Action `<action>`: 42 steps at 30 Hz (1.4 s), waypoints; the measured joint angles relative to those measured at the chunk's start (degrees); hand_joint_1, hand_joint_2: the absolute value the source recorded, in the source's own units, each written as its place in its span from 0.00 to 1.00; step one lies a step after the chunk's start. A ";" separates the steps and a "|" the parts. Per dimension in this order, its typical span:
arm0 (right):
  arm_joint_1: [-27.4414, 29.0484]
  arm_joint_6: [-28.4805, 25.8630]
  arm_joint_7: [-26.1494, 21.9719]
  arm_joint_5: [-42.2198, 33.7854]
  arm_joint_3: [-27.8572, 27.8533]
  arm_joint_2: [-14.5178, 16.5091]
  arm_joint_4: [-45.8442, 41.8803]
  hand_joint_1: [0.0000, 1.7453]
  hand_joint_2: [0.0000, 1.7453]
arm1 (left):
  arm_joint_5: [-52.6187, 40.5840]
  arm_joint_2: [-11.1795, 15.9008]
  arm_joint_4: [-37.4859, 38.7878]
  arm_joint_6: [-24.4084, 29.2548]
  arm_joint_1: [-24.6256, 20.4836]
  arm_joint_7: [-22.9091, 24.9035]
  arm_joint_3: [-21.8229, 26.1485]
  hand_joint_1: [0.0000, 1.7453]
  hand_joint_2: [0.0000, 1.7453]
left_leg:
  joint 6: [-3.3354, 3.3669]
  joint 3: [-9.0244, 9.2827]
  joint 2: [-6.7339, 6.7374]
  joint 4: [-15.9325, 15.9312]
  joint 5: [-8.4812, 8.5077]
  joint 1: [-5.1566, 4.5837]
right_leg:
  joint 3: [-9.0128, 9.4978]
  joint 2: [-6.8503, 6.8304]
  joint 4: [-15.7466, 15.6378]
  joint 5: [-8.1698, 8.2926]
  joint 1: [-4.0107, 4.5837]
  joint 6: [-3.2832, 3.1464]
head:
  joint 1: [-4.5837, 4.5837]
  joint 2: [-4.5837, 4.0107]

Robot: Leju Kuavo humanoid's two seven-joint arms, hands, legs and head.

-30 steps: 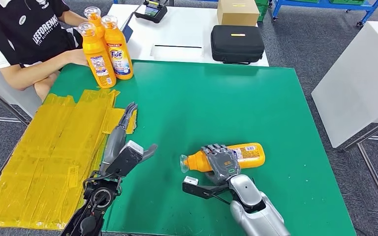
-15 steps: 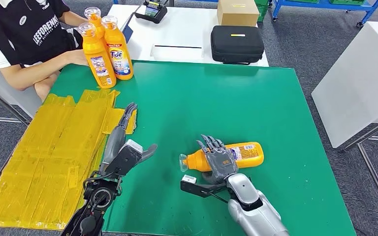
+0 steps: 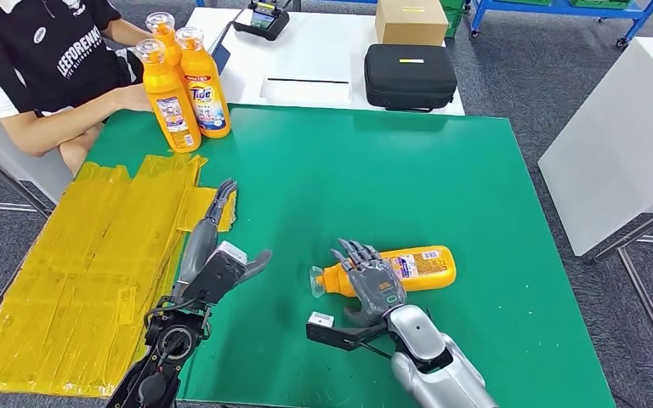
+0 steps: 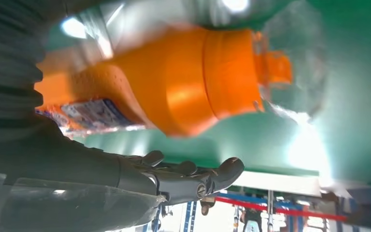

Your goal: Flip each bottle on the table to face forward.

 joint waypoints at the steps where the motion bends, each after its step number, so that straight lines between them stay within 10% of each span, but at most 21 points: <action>1: 0.27 0.23 0.02 -0.15 0.15 -0.22 -1.01 0.00 1.00 | 0.04 0.00 0.09 0.09 0.00 0.01 0.01 0.00 1.00 | 0.00 -0.01 0.00 0.00 0.00 0.00 | -0.01 0.00 0.00 0.00 0.00 0.00 | 0.00 0.00; 18: 6.01 7.98 0.50 -1.36 0.66 -10.18 -18.93 0.00 1.00 | 1.01 0.00 0.76 2.42 1.04 0.89 2.02 0.00 1.00 | 0.01 -0.08 -0.05 0.00 -0.01 -0.02 | -0.06 -0.02 0.00 0.00 -0.01 0.00 | 0.01 0.00; 42: 7.77 14.34 0.73 -3.18 -8.70 -15.45 -21.56 0.00 1.00 | 2.78 -0.27 2.48 1.68 0.11 0.87 2.64 0.00 1.00 | 0.01 -0.08 -0.05 0.01 0.00 -0.04 | -0.06 -0.03 -0.01 0.01 -0.02 0.01 | -0.01 0.00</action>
